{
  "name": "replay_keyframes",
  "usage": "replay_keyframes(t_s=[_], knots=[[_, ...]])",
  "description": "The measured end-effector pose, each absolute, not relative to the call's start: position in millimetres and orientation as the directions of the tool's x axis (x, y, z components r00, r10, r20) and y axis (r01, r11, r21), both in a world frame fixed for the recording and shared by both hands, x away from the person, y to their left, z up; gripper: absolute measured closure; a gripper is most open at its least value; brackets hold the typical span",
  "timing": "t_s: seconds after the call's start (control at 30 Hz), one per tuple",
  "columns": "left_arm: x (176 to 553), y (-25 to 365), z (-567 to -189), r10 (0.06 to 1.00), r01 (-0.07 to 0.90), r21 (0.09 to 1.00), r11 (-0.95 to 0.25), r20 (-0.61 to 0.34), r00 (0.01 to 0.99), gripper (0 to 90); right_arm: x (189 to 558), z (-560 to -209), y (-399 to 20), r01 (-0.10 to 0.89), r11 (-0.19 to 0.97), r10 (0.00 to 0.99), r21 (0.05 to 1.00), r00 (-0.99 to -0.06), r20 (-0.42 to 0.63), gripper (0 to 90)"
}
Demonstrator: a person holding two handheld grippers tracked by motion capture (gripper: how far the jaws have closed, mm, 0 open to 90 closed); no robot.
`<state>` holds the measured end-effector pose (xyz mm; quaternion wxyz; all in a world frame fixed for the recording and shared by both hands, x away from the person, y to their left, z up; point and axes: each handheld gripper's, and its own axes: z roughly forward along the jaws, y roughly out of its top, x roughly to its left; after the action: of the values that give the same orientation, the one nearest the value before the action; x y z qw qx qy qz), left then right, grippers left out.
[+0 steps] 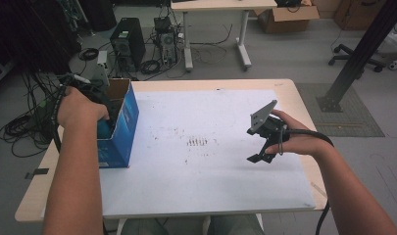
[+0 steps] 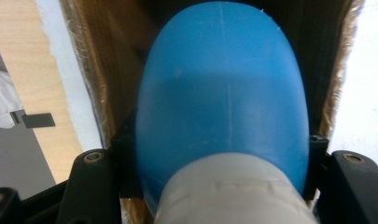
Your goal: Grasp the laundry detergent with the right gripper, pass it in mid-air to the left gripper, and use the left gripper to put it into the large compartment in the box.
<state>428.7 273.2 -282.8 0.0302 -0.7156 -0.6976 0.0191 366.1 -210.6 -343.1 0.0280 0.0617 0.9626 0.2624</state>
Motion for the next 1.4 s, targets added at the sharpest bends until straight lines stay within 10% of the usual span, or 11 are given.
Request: replay_keyframes(t_s=[1.4], knots=[[427,279,-305,1.000,0.998,-0.061,0.003,0.005,-0.003,38.3,363,-350,-218,0.127,0.850,0.155,0.511,-0.988,-0.014,3.0]])
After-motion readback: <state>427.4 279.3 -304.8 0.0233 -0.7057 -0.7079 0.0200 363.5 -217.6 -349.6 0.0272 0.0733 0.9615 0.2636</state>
